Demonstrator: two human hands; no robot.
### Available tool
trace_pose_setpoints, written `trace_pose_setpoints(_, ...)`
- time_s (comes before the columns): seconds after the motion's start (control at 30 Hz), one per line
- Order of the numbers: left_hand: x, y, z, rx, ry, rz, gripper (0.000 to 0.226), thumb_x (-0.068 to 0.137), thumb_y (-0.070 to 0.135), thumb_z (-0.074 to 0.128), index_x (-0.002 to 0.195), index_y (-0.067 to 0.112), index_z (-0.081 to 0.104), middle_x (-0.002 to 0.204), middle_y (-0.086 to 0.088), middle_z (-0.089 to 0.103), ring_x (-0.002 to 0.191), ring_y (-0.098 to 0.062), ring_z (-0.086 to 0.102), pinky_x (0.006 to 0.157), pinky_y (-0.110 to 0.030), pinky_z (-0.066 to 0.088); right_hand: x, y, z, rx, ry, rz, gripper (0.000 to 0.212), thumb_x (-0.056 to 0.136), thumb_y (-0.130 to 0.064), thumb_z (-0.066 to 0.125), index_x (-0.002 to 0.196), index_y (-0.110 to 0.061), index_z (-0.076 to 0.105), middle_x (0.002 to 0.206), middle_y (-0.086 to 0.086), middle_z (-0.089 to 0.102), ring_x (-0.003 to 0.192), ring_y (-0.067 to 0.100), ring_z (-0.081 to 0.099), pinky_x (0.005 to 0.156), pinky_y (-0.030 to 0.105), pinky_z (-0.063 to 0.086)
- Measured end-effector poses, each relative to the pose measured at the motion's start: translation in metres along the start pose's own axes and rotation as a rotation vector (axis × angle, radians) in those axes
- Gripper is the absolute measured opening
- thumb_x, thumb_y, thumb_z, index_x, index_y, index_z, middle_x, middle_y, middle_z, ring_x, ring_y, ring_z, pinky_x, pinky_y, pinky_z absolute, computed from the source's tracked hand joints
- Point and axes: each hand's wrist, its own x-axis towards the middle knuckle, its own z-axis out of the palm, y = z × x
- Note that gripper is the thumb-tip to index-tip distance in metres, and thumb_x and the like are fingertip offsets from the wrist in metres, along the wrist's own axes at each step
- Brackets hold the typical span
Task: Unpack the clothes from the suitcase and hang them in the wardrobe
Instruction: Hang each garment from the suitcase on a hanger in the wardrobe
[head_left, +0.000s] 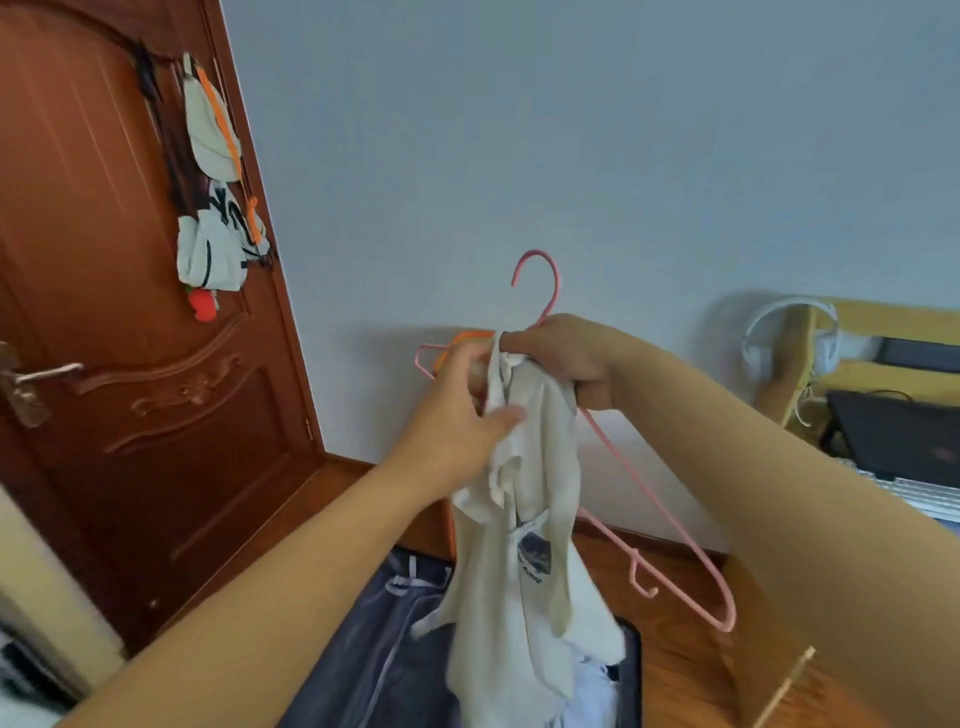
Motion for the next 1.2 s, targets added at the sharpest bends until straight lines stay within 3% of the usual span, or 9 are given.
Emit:
trace_pose_setpoints(0.1,0.010,-0.006,-0.016,0.138,0.182,-0.058,0.022,0.096,0.007,0.061,0.091,0.028,0.066,0.085,0.011,0.066,0.074,0.002,0.061,0.065,-0.017,0.044,-0.001,0.002,-0.012,0.028,0.019,0.063,0.031,0.092,-0.023,0.068,0.112,0.001,0.065,0.102,0.018,0.075,0.093,0.033,0.074,0.086,0.048,0.059)
trace_pose_setpoints(0.23,0.003,-0.020,-0.032,0.283,0.661,0.019,0.009,0.099,0.020,0.060,0.106,0.017,0.064,0.096,0.005,0.053,0.082,-0.015,0.055,0.073,-0.035,0.049,-0.003,0.007,-0.026,0.236,0.066,0.100,0.018,0.099,-0.022,0.061,0.098,-0.004,0.065,0.085,0.011,0.073,0.072,0.022,0.070,0.070,0.035,0.059)
trace_pose_setpoints(0.47,-0.062,-0.051,0.062,0.097,-0.333,-0.176,0.029,0.091,0.044,0.071,0.118,0.041,0.061,0.108,0.019,0.069,0.097,0.005,0.065,0.085,-0.025,0.058,-0.014,-0.001,-0.038,0.378,0.174,0.087,0.017,0.102,-0.020,0.057,0.097,-0.004,0.058,0.079,0.010,0.065,0.066,0.018,0.064,0.052,0.026,0.057)
trace_pose_setpoints(0.57,-0.067,-0.069,0.067,0.131,-0.193,-0.216,0.017,0.097,0.037,0.059,0.108,0.026,0.068,0.098,0.004,0.073,0.091,-0.015,0.070,0.086,-0.049,0.057,-0.019,0.004,-0.051,0.346,0.238,0.085,0.014,0.101,-0.020,0.057,0.098,-0.006,0.058,0.081,0.010,0.067,0.068,0.019,0.065,0.058,0.029,0.058)
trace_pose_setpoints(0.67,-0.070,-0.075,0.050,0.147,-0.044,-0.259,0.008,0.099,0.023,0.058,0.092,0.021,0.062,0.088,0.003,0.069,0.083,-0.016,0.066,0.072,-0.038,0.054,-0.022,0.016,-0.070,0.343,0.338,0.098,0.013,0.103,-0.015,0.052,0.095,-0.006,0.055,0.082,0.009,0.066,0.069,0.019,0.065,0.057,0.031,0.059)
trace_pose_setpoints(0.9,-0.031,-0.094,-0.033,0.736,0.271,-0.063,0.028,0.087,0.004,0.063,0.082,0.030,0.072,0.083,0.007,0.048,0.083,-0.027,0.058,0.067,-0.035,0.043,-0.021,0.074,-0.099,0.164,0.362,0.244,0.020,0.101,-0.003,0.044,0.082,-0.007,0.048,0.058,0.010,0.049,0.030,0.012,0.045,0.033,0.018,0.039)
trace_pose_setpoints(1.03,-0.008,-0.069,-0.050,1.350,0.262,-0.008,0.016,0.080,0.006,0.064,0.082,0.020,0.071,0.093,-0.008,0.052,0.079,-0.035,0.060,0.053,-0.032,0.036,-0.039,0.112,-0.082,-0.058,0.219,0.447,0.019,0.095,-0.007,0.044,0.076,-0.012,0.044,0.051,0.004,0.039,0.039,0.010,0.020,0.039,0.014,0.022)
trace_pose_setpoints(1.1,0.005,-0.060,-0.044,1.363,0.192,-0.077,0.022,0.087,0.006,0.054,0.096,0.020,0.068,0.093,-0.010,0.063,0.083,-0.037,0.066,0.063,-0.037,0.046,-0.044,0.128,-0.068,-0.121,0.156,0.498,0.023,0.089,-0.005,0.041,0.068,-0.013,0.042,0.048,0.003,0.035,0.039,0.010,0.019,0.043,0.014,0.019)
trace_pose_setpoints(1.2,0.023,-0.055,-0.043,0.712,0.173,-0.189,0.030,0.082,0.007,0.040,0.085,0.027,0.063,0.081,-0.013,0.066,0.076,-0.037,0.067,0.073,-0.047,0.060,-0.053,0.147,-0.049,-0.238,0.034,0.482,0.025,0.088,-0.010,0.045,0.064,-0.013,0.044,0.048,0.002,0.035,0.035,0.012,0.022,0.043,0.015,0.019)
